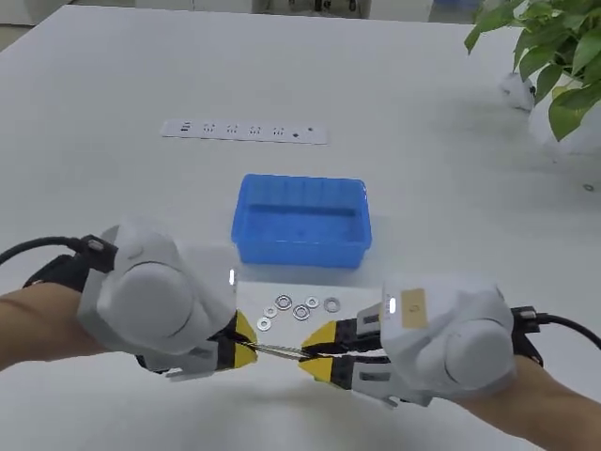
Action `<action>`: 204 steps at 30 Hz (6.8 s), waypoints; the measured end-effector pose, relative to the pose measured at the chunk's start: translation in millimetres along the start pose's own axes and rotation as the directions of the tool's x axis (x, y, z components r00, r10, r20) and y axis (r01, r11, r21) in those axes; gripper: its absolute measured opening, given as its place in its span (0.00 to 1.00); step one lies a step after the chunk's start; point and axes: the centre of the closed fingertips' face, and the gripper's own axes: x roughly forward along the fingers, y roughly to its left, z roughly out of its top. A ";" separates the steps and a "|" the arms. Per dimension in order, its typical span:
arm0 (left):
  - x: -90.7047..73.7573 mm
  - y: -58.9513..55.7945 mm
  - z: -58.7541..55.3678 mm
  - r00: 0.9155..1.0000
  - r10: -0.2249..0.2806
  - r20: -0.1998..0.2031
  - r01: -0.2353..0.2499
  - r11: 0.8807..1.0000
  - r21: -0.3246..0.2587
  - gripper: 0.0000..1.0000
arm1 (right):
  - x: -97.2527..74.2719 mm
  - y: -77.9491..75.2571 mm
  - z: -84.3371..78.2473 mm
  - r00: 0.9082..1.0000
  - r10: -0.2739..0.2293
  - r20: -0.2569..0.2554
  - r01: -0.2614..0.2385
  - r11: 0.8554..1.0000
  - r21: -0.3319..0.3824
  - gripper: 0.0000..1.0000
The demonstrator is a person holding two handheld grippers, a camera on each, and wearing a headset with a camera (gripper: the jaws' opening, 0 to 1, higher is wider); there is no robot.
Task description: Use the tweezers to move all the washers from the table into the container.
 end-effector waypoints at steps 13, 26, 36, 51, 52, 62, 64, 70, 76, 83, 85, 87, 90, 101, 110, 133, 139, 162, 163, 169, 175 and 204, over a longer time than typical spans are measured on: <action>-8.8 -10.1 22.3 0.997 -0.014 0.080 0.014 1.000 0.003 0.06 | 4.6 12.9 0.4 0.999 0.035 0.016 -0.035 0.999 -0.023 0.07; -6.1 -13.2 48.3 0.980 -0.003 0.200 0.010 0.999 -0.036 0.09 | 0.9 15.3 1.7 0.999 0.037 0.040 -0.037 0.999 -0.016 0.07; -5.6 -11.0 38.3 0.978 0.003 0.208 0.015 0.996 -0.085 0.09 | -0.3 14.7 2.7 0.998 0.034 0.062 -0.035 0.999 0.015 0.07; -5.2 -18.1 55.2 0.959 -0.012 0.282 0.032 0.997 -0.064 0.07 | 3.5 20.7 3.8 0.997 0.044 0.069 -0.046 0.999 0.016 0.07; -3.8 -19.4 54.8 0.960 -0.015 0.280 0.033 0.998 -0.057 0.07 | 3.7 21.3 2.5 0.997 0.043 0.063 -0.044 0.999 0.008 0.07; -2.2 -17.5 61.0 0.952 -0.013 0.306 0.036 0.997 -0.071 0.07 | 0.2 18.0 3.0 0.998 0.034 0.056 -0.034 0.999 -0.003 0.10; -0.9 -18.0 63.7 0.950 -0.016 0.312 0.040 0.997 -0.071 0.07 | 2.8 18.2 6.7 0.997 0.039 0.067 -0.039 0.999 -0.005 0.11; 2.1 -16.7 68.6 0.950 -0.021 0.311 0.040 0.998 -0.055 0.07 | 9.5 18.8 5.7 0.998 0.063 0.027 -0.062 0.997 -0.051 0.08; 0.3 -16.1 67.6 0.944 -0.001 0.330 0.031 0.996 -0.085 0.08 | 9.0 19.1 5.3 0.997 0.064 0.045 -0.062 0.997 -0.034 0.08; -4.9 -16.5 67.3 0.934 0.012 0.358 0.036 0.991 -0.128 0.10 | 4.3 22.2 3.3 0.996 0.071 0.060 -0.070 0.997 -0.022 0.08; -5.7 -16.1 66.9 0.931 0.012 0.366 0.043 0.989 -0.143 0.10 | 3.5 22.1 3.1 0.995 0.069 0.067 -0.069 0.998 -0.009 0.08; -5.3 -17.1 66.8 0.929 0.011 0.369 0.046 0.988 -0.146 0.08 | 3.5 21.3 2.8 0.995 0.066 0.071 -0.066 0.998 0.002 0.08; -6.0 -17.1 67.6 0.928 0.013 0.372 0.043 0.989 -0.141 0.07 | 4.0 20.2 2.7 0.996 0.062 0.070 -0.062 0.998 0.000 0.08; -8.6 -19.2 66.1 0.935 0.017 0.354 0.027 0.993 -0.118 0.07 | 14.7 21.6 11.1 0.996 0.069 0.048 -0.066 0.995 -0.070 0.08; -10.3 -17.6 63.0 0.935 0.023 0.353 0.027 0.991 -0.134 0.07 | 13.7 20.9 9.9 0.997 0.069 0.035 -0.066 0.995 -0.079 0.11; -27.5 -1.8 55.1 0.933 0.064 0.353 -0.015 0.990 -0.140 0.07 | 20.3 6.1 20.5 0.997 0.059 0.046 -0.055 0.996 -0.075 0.09; -37.4 9.4 39.1 0.939 0.108 0.327 -0.058 0.985 -0.160 0.07 | 36.8 -6.5 31.1 0.998 0.043 0.054 -0.036 0.993 -0.109 0.09; -29.9 38.1 26.3 0.945 0.137 0.297 -0.084 0.980 -0.183 0.07 | 50.1 -32.6 22.3 0.999 -0.009 0.041 0.012 0.998 -0.057 0.12; -29.5 39.7 25.6 0.945 0.142 0.294 -0.092 0.980 -0.177 0.07 | 50.6 -34.0 21.8 0.999 -0.013 0.039 0.016 0.998 -0.059 0.12; -29.2 43.0 24.5 0.945 0.144 0.293 -0.093 0.979 -0.183 0.07 | 52.2 -37.1 22.3 0.999 -0.018 0.044 0.020 0.999 -0.046 0.12; -29.0 45.1 24.3 0.945 0.143 0.293 -0.088 0.978 -0.191 0.07 | 53.0 -38.8 21.6 0.999 -0.017 0.048 0.019 0.999 -0.026 0.12; -27.5 60.5 18.4 0.961 0.104 0.257 -0.010 0.940 -0.342 0.07 | 51.3 -40.8 24.5 0.999 0.006 0.053 -0.006 1.000 -0.002 0.17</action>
